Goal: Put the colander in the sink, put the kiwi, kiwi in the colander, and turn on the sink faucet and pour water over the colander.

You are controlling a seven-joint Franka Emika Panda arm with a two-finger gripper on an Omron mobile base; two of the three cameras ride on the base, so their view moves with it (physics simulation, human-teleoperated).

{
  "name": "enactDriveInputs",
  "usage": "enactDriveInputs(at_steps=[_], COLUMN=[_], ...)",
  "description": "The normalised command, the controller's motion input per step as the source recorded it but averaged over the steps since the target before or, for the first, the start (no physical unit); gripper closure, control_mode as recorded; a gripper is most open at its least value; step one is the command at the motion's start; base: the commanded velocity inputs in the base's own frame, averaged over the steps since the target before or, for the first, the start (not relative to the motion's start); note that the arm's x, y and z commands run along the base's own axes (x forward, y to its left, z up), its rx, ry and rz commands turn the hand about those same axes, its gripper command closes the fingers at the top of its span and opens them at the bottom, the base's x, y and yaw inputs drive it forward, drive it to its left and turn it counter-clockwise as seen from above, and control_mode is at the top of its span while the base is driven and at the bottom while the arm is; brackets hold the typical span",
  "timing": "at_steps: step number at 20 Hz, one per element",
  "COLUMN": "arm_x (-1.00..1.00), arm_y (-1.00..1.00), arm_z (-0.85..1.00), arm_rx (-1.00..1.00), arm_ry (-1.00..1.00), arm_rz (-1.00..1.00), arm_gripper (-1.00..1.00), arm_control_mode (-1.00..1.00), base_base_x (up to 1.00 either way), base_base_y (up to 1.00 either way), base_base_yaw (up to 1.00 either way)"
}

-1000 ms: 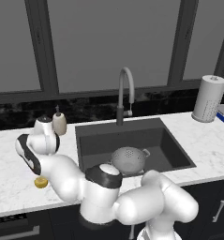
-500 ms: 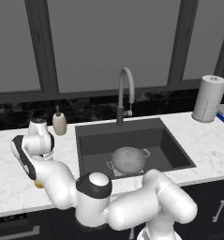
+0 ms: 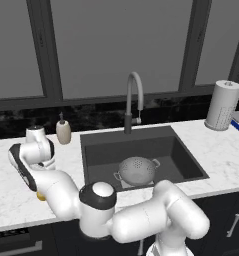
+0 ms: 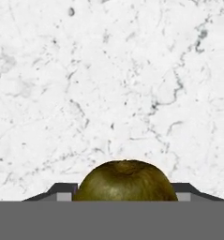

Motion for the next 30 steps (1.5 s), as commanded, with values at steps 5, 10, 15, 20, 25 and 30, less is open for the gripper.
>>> enactDriveInputs(at_steps=[5, 10, 15, 20, 25, 30], arm_x=[-0.24, -0.27, -0.3, -0.39, -0.51, -0.52], arm_y=[-0.44, -0.59, -0.62, -0.72, -0.77, -0.81], arm_z=[0.03, 0.3, 0.42, 0.3, 0.28, 0.32], arm_rx=[-0.08, 0.0, 0.01, 0.01, 0.0, 0.0], arm_ry=[0.0, 0.0, 0.0, 0.0, -0.04, -0.09], arm_rz=[-0.02, 0.0, 0.0, 0.01, 0.09, 0.14], arm_gripper=[1.0, 1.0, 1.0, 1.0, 1.0, 1.0], arm_control_mode=[-1.0, -1.0, -1.0, -1.0, -1.0, -1.0], base_base_x=[0.0, 0.0, 0.0, 0.0, 0.0, 0.0], base_base_y=[0.0, 0.0, 0.0, 0.0, 0.0, 0.0], base_base_yaw=[0.0, 0.0, 0.0, 0.0, 0.0, 0.0])
